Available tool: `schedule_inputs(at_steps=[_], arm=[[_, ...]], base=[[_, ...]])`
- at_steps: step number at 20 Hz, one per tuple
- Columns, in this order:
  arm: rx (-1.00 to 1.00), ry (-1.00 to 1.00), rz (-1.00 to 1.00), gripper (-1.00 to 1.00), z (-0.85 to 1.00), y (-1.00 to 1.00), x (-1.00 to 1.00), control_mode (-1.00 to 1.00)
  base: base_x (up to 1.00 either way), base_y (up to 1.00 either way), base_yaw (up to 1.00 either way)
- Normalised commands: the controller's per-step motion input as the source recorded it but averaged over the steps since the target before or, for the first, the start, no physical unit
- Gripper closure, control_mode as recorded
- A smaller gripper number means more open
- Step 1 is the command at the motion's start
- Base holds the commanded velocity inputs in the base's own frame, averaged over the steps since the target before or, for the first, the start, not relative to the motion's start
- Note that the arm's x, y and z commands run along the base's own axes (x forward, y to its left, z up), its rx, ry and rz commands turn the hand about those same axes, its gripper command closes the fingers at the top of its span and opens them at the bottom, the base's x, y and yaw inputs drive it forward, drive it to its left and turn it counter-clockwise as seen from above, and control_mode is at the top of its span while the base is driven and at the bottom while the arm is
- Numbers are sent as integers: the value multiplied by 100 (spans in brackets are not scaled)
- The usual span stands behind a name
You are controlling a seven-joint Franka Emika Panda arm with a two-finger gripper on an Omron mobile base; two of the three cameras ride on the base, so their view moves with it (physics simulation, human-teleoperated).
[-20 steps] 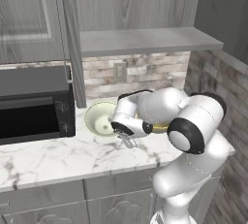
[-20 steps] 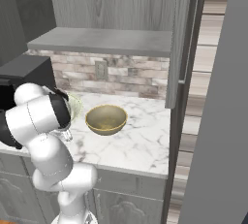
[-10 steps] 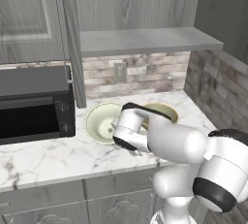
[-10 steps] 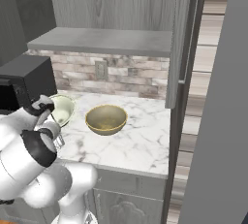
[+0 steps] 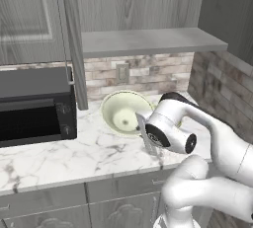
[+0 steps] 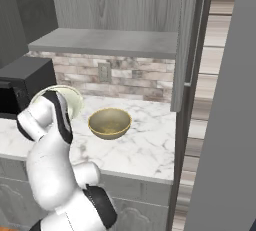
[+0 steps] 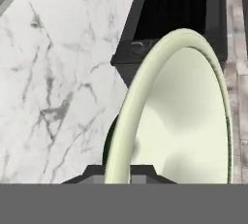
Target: Open the cabinet. Pick the bowls from the counter and place them in the cabinet. Then close the cabinet.
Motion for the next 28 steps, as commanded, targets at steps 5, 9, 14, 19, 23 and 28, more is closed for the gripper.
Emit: schedule_inputs(at_steps=[5,9,14,19,23,28], arm=[[5,7,-9,100,100,0,-56,-100],[0,0,-15,100,100,0,-71,-100],[-1,0,-23,100,99,0,-28,-100],[0,4,-25,100,99,-3,-3,-100],[3,28,-11,100,100,-1,0,-100],[1,22,-2,100,99,-4,-1,-100]], base=[[0,0,0],[0,0,0],[0,0,0],[0,0,0],[0,0,0],[0,0,0]])
